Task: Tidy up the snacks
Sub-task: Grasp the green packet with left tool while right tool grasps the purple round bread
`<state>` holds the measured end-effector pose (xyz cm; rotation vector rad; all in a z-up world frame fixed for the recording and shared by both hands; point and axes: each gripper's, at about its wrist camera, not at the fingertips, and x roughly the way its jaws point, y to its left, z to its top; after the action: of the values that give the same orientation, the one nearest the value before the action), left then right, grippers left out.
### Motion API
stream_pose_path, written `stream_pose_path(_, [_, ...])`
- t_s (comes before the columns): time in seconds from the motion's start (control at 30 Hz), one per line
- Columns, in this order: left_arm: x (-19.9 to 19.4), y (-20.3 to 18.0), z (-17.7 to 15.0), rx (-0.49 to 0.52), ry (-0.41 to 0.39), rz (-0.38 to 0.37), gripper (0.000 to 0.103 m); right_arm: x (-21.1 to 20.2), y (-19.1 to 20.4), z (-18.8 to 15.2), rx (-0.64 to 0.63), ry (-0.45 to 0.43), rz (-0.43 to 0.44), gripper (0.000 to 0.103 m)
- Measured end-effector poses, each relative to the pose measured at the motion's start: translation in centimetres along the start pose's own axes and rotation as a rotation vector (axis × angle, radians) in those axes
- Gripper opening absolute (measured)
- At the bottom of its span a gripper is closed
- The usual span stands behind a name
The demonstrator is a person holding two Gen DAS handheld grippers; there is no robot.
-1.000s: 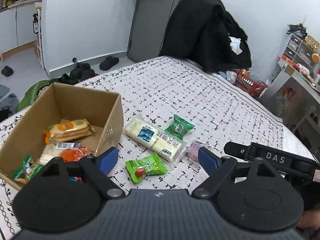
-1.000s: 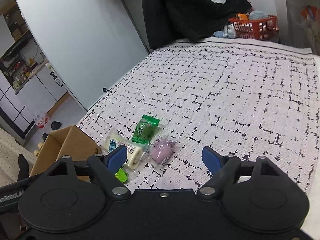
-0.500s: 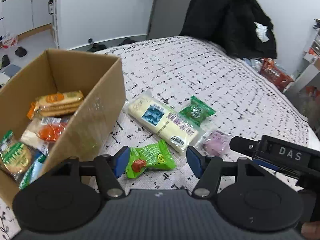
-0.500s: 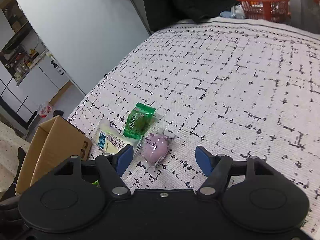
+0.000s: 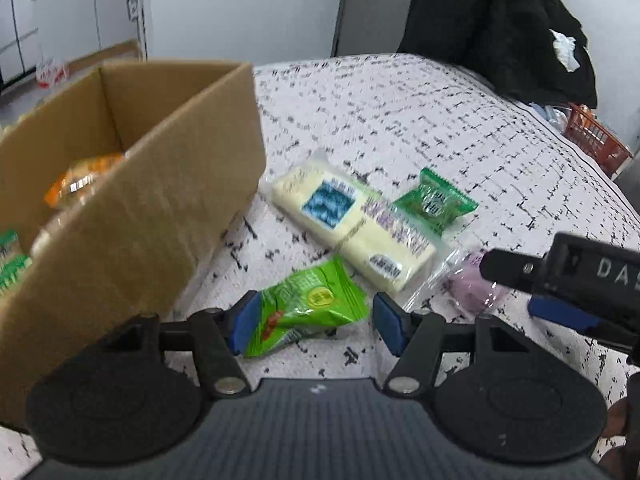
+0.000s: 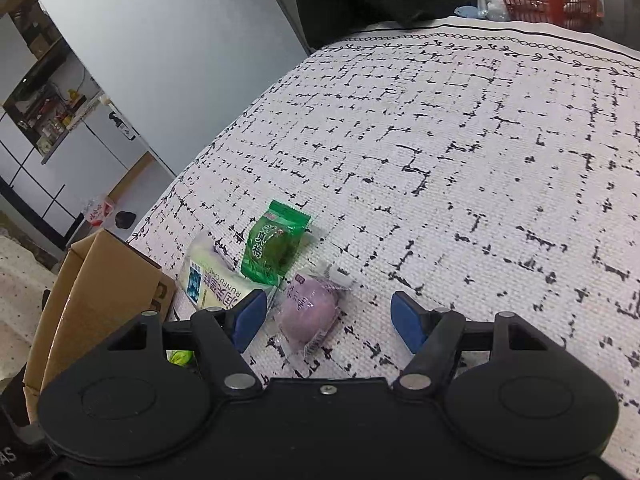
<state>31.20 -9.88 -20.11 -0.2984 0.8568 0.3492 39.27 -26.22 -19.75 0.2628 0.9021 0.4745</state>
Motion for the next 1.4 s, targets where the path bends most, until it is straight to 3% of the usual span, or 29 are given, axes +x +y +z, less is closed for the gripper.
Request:
stream_pose_path(0.2, [-0.3,0.3,0.2,-0.014,-0.024,0.002,0.042,0.4,0.4,-0.1,-0.023,-0.001,0.012,0.068])
stream_pose_path(0.23, [-0.3,0.1,0.2,-0.012,-0.027,0.003,0.03,0.5,0.5,-0.1,-0.022,-0.001,0.013,0.068])
stream_pose_path(0.47, [-1.2,0.8,0.5,-0.03,-0.04,-0.036,0.025,1.4,0.9,0.2,-0.041,-0.002,0.009,0.06])
stream_pose_path(0.57, [-1.8,0.9,0.8,-0.028,-0.046,-0.048,0.023,1.6,1.2,0.1,-0.073,0.001,-0.009,0.043])
stream_pose_path(0.7, [-2.8,0.7,1.0,-0.014,-0.052,-0.071,0.022,1.0,1.4,0.0,-0.097,0.015,-0.012,0.036])
stream_pose_path(0.97, [-5.7,1.0,1.5,-0.005,-0.075,-0.138,0.021,-2.4,2.5,-0.8,-0.081,-0.002,-0.064,0.033])
stream_pose_path(1.4, [-11.5,3.8,3.0,-0.002,-0.136,-0.204,0.021,-8.0,8.6,-1.7,-0.094,-0.107,-0.065,0.032])
